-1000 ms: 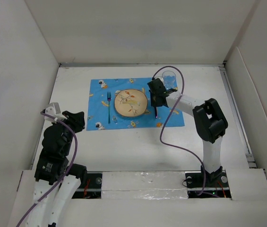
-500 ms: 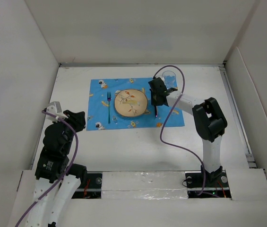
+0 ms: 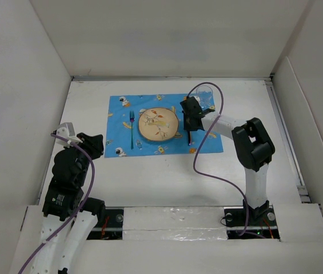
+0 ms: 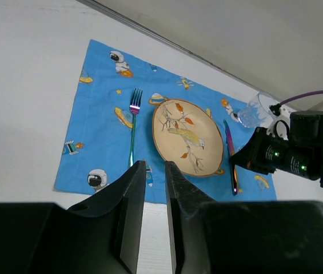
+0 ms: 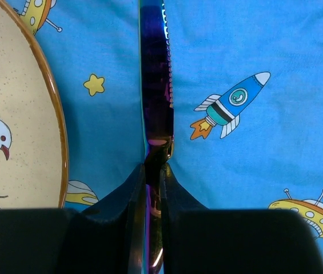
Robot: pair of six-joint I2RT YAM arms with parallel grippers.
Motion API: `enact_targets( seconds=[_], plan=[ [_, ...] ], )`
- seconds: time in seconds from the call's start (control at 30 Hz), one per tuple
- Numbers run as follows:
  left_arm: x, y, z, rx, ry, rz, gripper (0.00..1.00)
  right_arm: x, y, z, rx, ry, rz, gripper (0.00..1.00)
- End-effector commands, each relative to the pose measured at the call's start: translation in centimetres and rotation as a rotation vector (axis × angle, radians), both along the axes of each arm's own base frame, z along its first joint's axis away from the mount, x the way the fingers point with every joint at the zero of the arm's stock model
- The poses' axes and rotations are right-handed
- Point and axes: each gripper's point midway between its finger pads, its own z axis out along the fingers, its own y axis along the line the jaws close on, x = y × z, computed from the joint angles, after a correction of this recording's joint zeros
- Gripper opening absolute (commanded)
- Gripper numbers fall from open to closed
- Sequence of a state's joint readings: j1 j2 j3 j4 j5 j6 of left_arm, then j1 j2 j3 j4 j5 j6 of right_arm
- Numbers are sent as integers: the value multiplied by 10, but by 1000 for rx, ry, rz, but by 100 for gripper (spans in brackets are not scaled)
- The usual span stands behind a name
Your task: Set the dinner table for one person
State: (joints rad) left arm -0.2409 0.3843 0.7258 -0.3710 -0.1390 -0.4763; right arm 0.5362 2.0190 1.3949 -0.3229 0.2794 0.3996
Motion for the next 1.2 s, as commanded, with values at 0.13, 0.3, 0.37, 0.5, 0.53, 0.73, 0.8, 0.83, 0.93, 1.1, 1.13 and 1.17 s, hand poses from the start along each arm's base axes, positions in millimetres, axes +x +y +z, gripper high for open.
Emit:
enact_targets(
  seconds=[0.13, 0.3, 0.37, 0.5, 0.53, 0.73, 0.8, 0.83, 0.93, 1.1, 1.13, 1.17],
  plan=[
    [5, -2, 4, 9, -21, -9, 26, 13, 11, 44, 79, -115, -2, 30],
    [4, -2, 5, 12, -22, -10, 40, 10, 11, 97, 124, -194, 19, 57],
    [4, -1, 5, 17, -26, -8, 46, 3, 15, 136, 178, -266, 39, 65],
    [3, -3, 4, 21, -23, -19, 51, -27, 19, 215, 277, -464, 77, 68],
    [3, -4, 5, 27, -26, -28, 54, -35, 18, 231, 286, -506, 92, 71],
    [-7, -10, 39, 13, -142, -81, 60, -110, -25, 333, 390, -794, 67, 100],
    [-14, -8, 63, -1, -207, -80, 61, -131, -54, 359, 431, -894, -9, 100],
    [-18, -6, 72, -2, -229, -72, 61, -158, -78, 378, 488, -975, -34, 100],
    [-31, 6, 98, 4, -300, -24, 61, -202, -149, 394, 551, -1113, -215, 100],
    [-38, 8, 90, -25, -343, -16, 61, -225, -198, 369, 575, -1166, -396, 100],
    [-36, 5, 85, -28, -332, -32, 61, -222, -192, 361, 568, -1144, -377, 100],
    [-32, 2, 78, -28, -316, -44, 61, -213, -179, 354, 555, -1113, -334, 100]
  ],
)
